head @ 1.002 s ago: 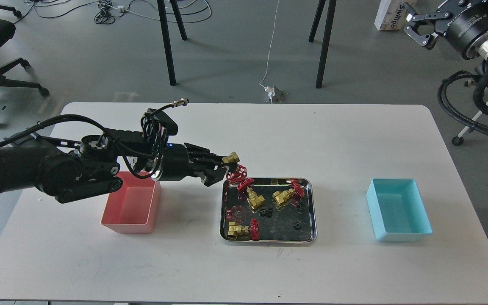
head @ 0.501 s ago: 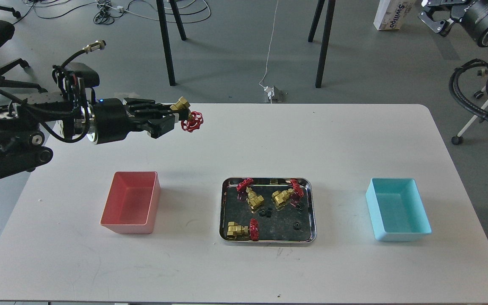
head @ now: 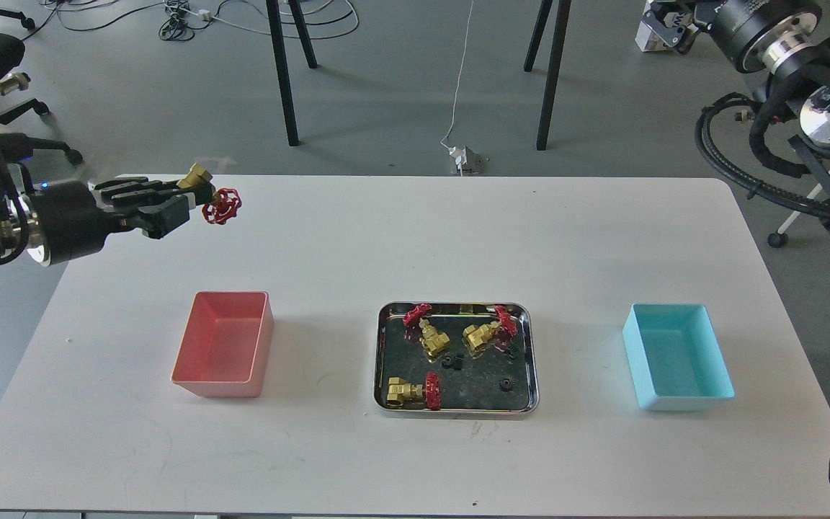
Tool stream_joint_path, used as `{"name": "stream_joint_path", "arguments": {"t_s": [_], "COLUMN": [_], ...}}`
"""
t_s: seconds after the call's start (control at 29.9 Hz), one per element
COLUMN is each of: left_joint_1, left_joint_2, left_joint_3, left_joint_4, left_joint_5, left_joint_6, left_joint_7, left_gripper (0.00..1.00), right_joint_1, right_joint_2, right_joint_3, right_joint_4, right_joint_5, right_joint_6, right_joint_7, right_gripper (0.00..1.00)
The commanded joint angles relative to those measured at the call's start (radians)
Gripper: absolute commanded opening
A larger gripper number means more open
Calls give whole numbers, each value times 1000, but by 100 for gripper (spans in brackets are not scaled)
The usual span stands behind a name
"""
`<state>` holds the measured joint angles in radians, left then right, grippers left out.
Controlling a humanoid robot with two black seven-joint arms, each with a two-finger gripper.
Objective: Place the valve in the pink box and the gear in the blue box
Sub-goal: 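Lift the valve with the left gripper and swing it outward, then lower the held valve into the pink box with the left gripper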
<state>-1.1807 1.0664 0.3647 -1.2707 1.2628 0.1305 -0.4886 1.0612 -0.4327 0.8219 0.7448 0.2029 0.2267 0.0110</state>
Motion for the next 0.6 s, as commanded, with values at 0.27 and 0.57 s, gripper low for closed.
{"name": "stream_joint_path", "arguments": {"t_s": [0.27, 0.57], "left_joint_1": [176, 271], "left_joint_2": [-23, -26], "left_joint_3": [-3, -3], "left_joint_4": [102, 140], "left_joint_5": [0, 0], "left_joint_6": [104, 149], "left_joint_7": [0, 0], "left_gripper": [19, 19], "right_joint_1": [75, 66], "right_joint_2": [43, 41], "right_joint_3": [-1, -3], "right_joint_4": [-85, -85], "right_joint_5": [0, 0], "right_joint_6": [-113, -113], "right_joint_7": [-8, -8], "right_gripper": [100, 100]}}
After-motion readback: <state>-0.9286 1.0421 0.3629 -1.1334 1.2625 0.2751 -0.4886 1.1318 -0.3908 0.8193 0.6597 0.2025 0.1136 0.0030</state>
